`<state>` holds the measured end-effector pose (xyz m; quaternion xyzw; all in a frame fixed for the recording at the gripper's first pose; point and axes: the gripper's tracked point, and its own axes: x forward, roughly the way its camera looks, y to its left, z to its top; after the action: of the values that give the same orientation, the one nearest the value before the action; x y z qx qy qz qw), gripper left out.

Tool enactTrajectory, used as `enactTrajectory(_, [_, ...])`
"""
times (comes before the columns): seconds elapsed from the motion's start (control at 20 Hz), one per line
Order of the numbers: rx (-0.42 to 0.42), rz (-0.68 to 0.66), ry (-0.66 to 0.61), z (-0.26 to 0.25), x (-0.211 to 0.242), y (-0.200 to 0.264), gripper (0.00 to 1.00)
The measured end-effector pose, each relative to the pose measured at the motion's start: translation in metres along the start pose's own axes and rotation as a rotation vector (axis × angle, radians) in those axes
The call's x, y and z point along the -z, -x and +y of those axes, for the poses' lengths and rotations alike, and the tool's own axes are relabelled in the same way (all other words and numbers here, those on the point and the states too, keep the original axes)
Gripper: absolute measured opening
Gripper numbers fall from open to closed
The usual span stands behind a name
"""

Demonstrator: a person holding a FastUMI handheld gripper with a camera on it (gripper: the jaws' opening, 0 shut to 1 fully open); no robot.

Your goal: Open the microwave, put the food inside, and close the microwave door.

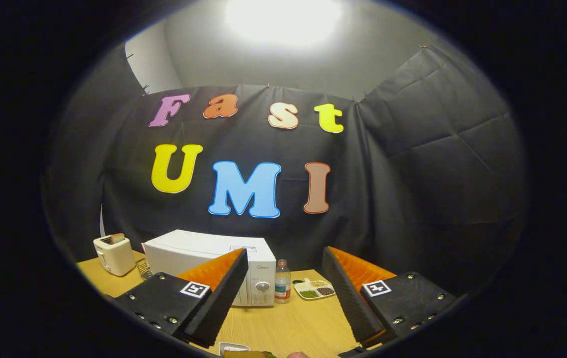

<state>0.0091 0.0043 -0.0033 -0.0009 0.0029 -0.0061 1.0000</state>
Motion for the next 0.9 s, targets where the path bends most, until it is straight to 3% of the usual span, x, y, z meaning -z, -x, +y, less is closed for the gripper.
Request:
enactTrajectory(0.55, [-0.043, 0.021, 0.006, 0.018, 0.01, -0.008, 0.96])
enactTrajectory(0.9, [-0.117, 0.037, -0.007, 0.036, 0.016, -0.051, 0.96])
